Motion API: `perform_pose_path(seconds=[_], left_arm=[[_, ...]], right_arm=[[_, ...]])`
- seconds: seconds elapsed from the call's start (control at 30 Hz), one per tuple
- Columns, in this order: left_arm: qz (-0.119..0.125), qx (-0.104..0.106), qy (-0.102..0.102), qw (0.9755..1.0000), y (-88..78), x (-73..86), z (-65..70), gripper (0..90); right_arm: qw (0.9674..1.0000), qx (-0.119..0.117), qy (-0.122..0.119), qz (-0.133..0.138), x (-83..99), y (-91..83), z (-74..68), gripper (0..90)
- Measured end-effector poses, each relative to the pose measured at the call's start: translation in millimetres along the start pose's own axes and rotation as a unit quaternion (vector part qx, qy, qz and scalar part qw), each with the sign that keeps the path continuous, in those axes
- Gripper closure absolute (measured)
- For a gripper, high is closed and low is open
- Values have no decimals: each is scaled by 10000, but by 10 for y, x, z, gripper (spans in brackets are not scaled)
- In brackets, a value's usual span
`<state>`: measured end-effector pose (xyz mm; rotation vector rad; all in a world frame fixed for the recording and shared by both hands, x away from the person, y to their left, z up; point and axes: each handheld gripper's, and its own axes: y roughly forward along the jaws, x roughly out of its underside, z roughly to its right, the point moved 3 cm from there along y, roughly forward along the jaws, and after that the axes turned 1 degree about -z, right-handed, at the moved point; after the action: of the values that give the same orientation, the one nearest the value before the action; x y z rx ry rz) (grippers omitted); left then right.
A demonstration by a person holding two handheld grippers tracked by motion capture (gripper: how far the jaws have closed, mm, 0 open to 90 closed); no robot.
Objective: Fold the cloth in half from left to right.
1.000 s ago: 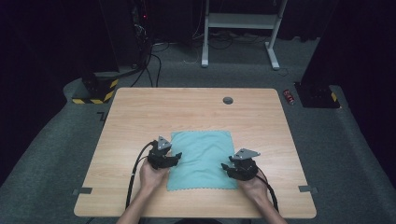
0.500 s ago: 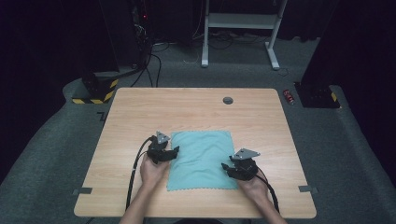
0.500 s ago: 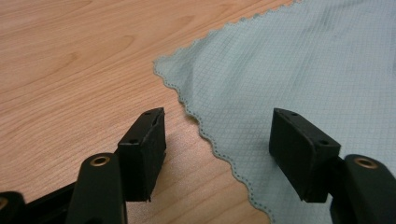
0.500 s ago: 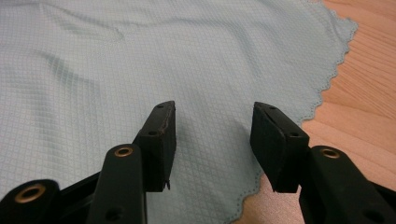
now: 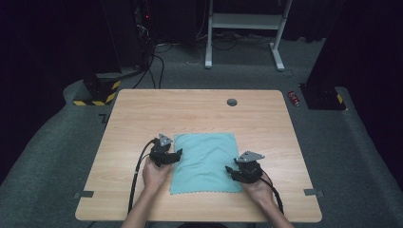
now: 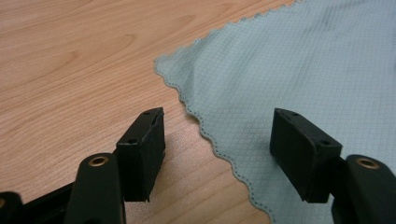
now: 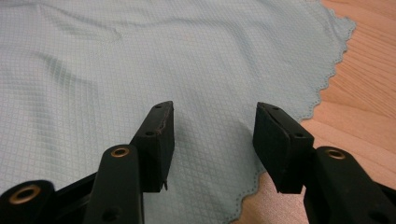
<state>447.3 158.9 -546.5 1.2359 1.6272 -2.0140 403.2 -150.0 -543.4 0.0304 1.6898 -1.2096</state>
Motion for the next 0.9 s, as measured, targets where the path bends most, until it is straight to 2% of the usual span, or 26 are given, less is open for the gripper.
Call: perform_pose_path(seconds=[0.2, 0.27, 0.37, 0.43, 0.57, 0.73, 0.8, 0.9], left_arm=[[0, -16, -7, 10000, 4, -6, -4, 355], [-3, -17, -17, 10000, 3, -6, -5, 354], [16, 5, -111, 9999, 7, -12, -2, 356], [83, 42, -164, 9998, 11, -25, -11, 363], [204, 95, -240, 9995, -28, -42, -29, 363], [349, 38, -242, 9991, -74, -71, -79, 381], [458, 89, -294, 9985, -104, -87, -119, 388], [314, 195, -255, 9990, -121, -147, -148, 369]], right_arm=[[9998, 151, -80, 86, -3, -12, -56, 507], [9998, 40, -86, 158, -37, -26, -107, 517], [9994, -45, -302, 173, -110, -16, -214, 521], [9993, -158, -261, 227, -142, 21, -265, 521], [9992, -328, -204, 125, -176, 96, -351, 523], [9984, -486, -211, 177, -229, 94, -428, 526], [9982, -541, -207, 166, -239, 106, -451, 525], [9978, -570, -300, 130, -272, 121, -486, 528]])
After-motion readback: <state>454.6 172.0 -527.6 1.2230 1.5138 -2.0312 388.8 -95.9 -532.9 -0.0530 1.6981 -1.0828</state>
